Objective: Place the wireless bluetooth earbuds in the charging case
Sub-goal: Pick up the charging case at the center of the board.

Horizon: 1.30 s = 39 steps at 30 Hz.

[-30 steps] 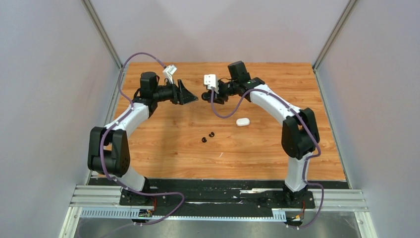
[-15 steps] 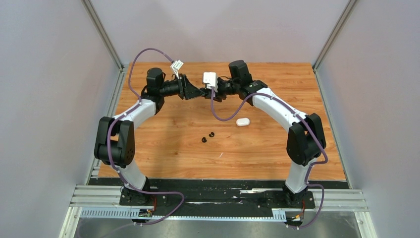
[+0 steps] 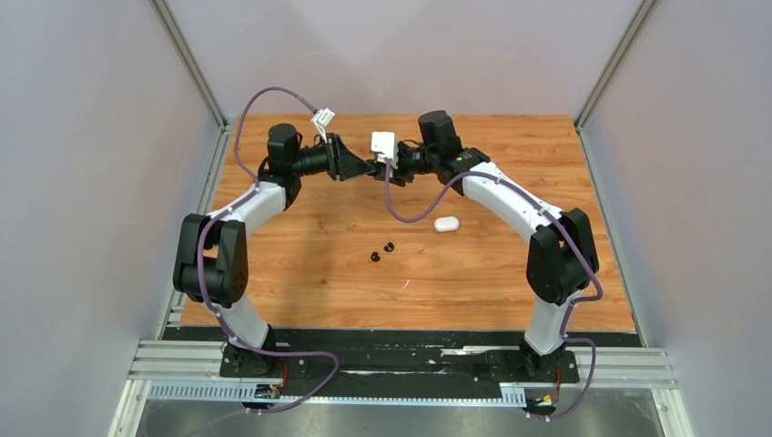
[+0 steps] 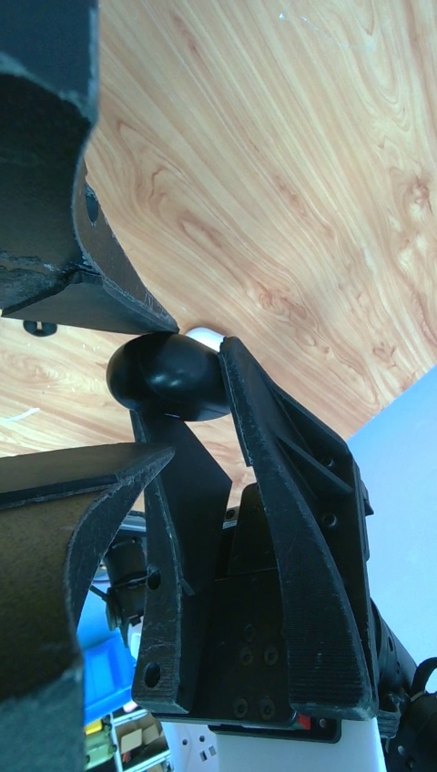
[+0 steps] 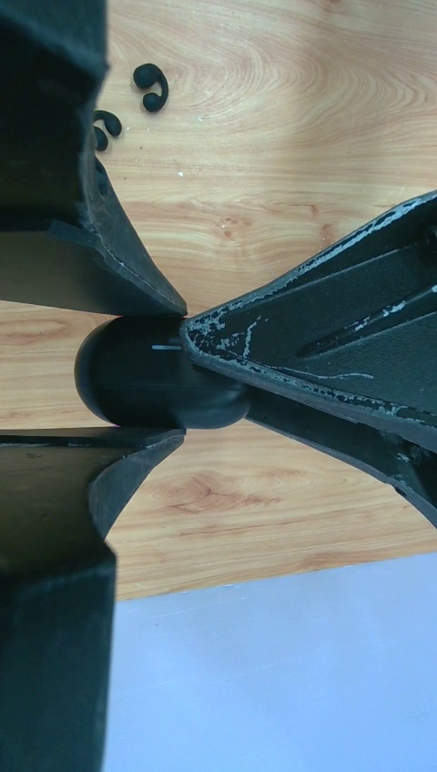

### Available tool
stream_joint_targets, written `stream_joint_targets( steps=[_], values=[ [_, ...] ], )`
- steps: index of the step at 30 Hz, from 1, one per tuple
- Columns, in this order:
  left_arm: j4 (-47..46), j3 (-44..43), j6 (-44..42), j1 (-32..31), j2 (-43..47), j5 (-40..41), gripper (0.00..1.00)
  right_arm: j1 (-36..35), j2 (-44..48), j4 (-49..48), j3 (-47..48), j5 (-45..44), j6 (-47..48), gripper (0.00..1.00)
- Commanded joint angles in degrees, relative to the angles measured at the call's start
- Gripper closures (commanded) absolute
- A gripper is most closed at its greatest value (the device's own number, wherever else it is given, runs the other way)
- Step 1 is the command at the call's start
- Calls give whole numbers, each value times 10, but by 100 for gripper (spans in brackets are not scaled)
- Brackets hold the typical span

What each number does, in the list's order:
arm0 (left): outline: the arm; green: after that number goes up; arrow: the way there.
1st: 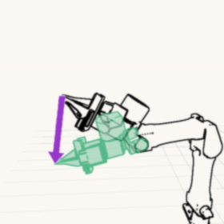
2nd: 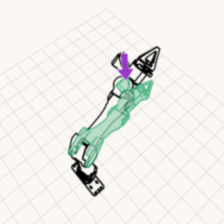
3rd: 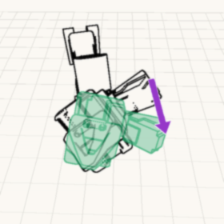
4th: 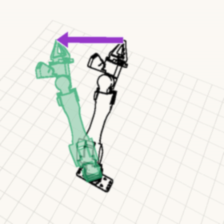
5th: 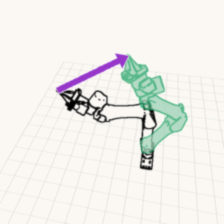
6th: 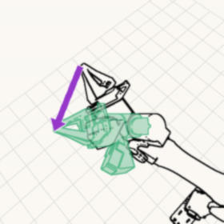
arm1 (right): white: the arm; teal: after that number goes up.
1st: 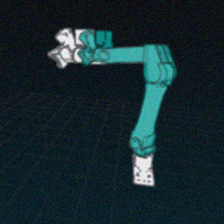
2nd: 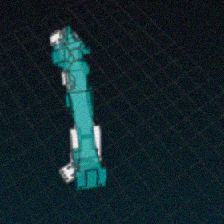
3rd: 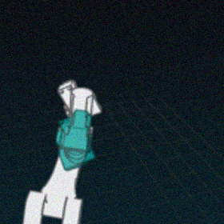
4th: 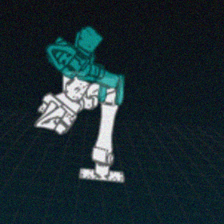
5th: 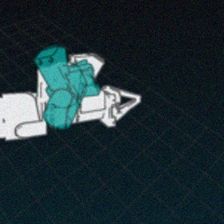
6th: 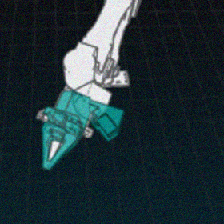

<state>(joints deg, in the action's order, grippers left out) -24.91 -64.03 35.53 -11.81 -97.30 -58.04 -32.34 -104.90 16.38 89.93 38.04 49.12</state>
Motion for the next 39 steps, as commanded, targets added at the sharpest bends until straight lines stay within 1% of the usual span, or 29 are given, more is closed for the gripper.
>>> stream_joint_targets(
  steps=[1,7,10,12,14,15,16,17,18,19,20,21,23,26,27,28,30,32,33,34,35,36,37,38,39],
  values=[
    [-29,-21,4,-7,-3,-28,48,-10,15,-44,9,-13,-14,76],
    [-22,-25,1,-8,-5,-30,44,-14,18,-59,10,-14,-19,76],
    [-19,-26,1,-8,-7,-29,45,-15,21,-61,10,-13,-20,76],
    [-19,-27,2,-8,-8,-30,49,-16,21,-63,10,-13,-20,76],
    [-22,-27,2,-8,-9,-31,57,-18,22,-63,9,-13,-19,76],
    [-23,-27,3,-8,-9,-31,64,-18,22,-62,7,-14,-17,76],
    [-26,-26,3,-8,-8,-33,68,-18,22,-63,6,-15,-16,76],
    [-27,-25,4,-8,-8,-33,77,-19,22,-63,5,-15,-16,75],
    [-30,-24,4,-8,-8,-33,80,-19,22,-62,3,-14,-17,73],
    [-31,-24,5,-8,-6,-34,87,-19,20,-61,1,-13,-20,70],
    [-36,-23,5,-8,-5,-36,90,-19,19,-58,-1,-13,-25,66],
    [-38,-21,4,-8,-4,-38,98,-16,19,-50,-2,-3,-33,60],
    [-45,-18,3,-8,-1,-48,100,-6,21,-25,1,28,-51,48],
    [-43,-19,-14,-8,8,-74,100,23,26,31,27,110,-99,27],
    [-38,-20,-27,-8,10,-87,100,34,26,47,39,134,-119,22],
    [-25,-21,-37,-8,16,-93,100,46,26,57,48,156,-140,20],
    [4,-22,-77,-8,30,-105,100,67,25,77,65,197,-173,20],
    [41,-25,-121,-9,44,-113,100,75,25,94,75,218,-191,20],
    [55,-30,-156,-10,48,-118,100,77,25,101,77,226,-195,20],
    [92,-33,-178,-11,58,-119,100,79,26,106,78,234,-199,21],
    [140,-42,-225,-12,62,-121,100,80,26,108,78,239,-203,23],
    [176,-47,-253,-15,71,-121,100,81,26,108,78,243,-208,25],
    [220,-59,-305,-16,74,-121,100,81,25,109,77,247,-213,26],
    [246,-66,-330,-20,80,-121,100,81,23,109,77,251,-217,28],
    [283,-75,-374,-21,82,-119,100,81,21,109,76,255,-219,29]
  ],
)
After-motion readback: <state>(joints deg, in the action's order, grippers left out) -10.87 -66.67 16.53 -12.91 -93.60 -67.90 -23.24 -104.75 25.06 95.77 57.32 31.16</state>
